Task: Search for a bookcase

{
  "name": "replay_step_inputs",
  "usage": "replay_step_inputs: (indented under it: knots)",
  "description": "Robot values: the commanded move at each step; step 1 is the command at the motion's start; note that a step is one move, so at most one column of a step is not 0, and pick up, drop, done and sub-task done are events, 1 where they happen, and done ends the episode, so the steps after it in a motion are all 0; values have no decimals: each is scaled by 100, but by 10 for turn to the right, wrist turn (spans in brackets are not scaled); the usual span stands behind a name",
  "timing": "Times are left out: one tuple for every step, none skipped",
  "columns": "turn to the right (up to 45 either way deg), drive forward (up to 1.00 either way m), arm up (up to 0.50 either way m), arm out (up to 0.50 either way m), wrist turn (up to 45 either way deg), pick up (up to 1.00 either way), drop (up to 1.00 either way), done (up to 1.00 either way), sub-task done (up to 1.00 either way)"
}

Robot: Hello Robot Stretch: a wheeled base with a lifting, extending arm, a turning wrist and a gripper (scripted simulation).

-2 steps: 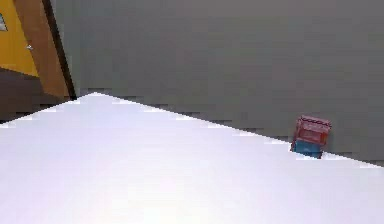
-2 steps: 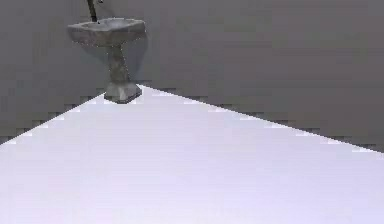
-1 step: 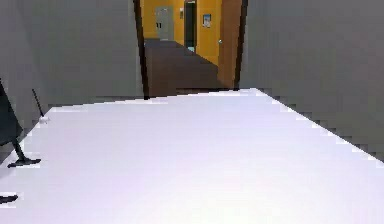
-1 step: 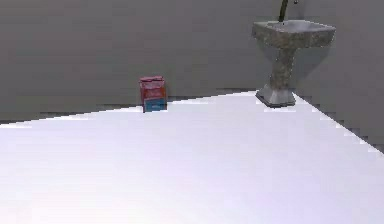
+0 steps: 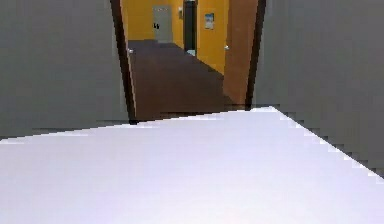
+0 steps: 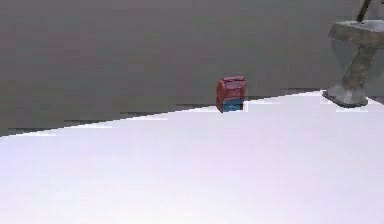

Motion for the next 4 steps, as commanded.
replay_step_inputs:
  knots:
    - [-30, 0, 0, 0, 0, 0, 0, 0, 0]
    - [0, 100, 0, 0, 0, 0, 0, 0, 0]
    - [0, 100, 0, 0, 0, 0, 0, 0, 0]
    - [-30, 0, 0, 0, 0, 0, 0, 0, 0]
